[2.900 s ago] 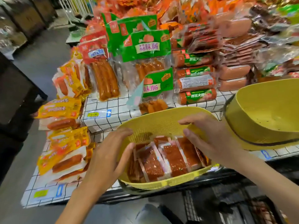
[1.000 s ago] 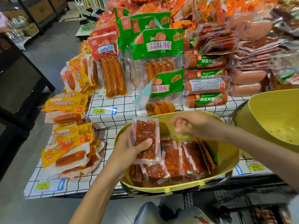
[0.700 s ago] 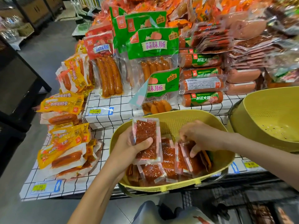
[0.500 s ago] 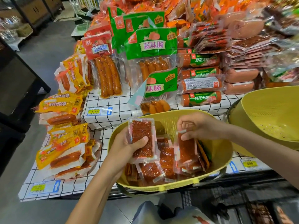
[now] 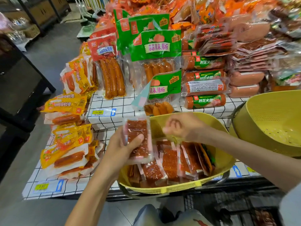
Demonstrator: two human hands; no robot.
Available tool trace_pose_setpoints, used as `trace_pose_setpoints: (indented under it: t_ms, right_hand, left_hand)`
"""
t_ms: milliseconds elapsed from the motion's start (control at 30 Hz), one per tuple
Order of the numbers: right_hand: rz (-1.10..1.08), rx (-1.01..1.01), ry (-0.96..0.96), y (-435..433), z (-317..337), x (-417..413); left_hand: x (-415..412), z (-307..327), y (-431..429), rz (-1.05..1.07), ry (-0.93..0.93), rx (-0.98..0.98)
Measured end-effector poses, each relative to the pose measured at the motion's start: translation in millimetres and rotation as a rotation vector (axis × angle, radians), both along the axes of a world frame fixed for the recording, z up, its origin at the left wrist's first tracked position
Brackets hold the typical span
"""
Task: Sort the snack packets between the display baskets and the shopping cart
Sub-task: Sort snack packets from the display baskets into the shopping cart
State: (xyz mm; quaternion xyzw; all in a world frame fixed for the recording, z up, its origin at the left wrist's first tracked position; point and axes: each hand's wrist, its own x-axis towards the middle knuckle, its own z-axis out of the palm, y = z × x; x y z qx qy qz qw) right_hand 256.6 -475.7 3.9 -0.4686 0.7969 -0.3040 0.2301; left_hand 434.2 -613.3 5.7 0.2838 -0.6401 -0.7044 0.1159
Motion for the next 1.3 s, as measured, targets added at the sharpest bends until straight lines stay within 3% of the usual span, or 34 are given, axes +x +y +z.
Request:
trace_pose_setpoints:
  t_ms: [67,133,200,233,400,500,667,833,900,1000,1133,1300]
  right_hand:
    - [0.158,0.344,0.1,13,-19,0]
    - [0.315,0.546,0.359,17,-35,9]
    - [0.354,0.525,0.59,13,-44,16]
    - [0.325,0.471,0.613,11,-45,17]
    - [0.072,0.288,0.207,7,-33,6]
    - [0.123,0.192,-0.017,9,-11,-3]
    - [0.236,-0.16,-0.457,8,38,-12]
    - [-0.037,-0.275,-0.346,-17,30,7]
    - [-0.106,-0.309,-0.259,-18,19,9]
    - [-0.053,-0.12,-0.165,6,6,-6]
    - [0.297,0.524,0.207,43,-22,-20]
    - [0.245,0.566,0.331,38,-35,-23]
  left_hand:
    - [6,1,-9,0.038,0.005,-0.022]
    - [7,0,-11,0.045,-0.002,-0.01]
    - [6,-1,-10,0.036,-0.008,0.017]
    - [5,-1,-9,0.029,-0.008,0.022]
    - [4,-1,-7,0.036,-0.01,0.027]
    - [2,-1,-6,0.062,-0.003,0.009]
    - [-5,2,1,0.029,0.029,-0.049]
    - [-14,5,15,-0.202,0.053,-0.018]
    - [-16,0,18,-0.193,0.034,-0.056]
    - [-14,-8,16,-0.133,-0.005,-0.007]
    - [-9,-12,8,-0.084,-0.061,0.003]
    - [-10,-12,8,-0.095,-0.086,-0.001]
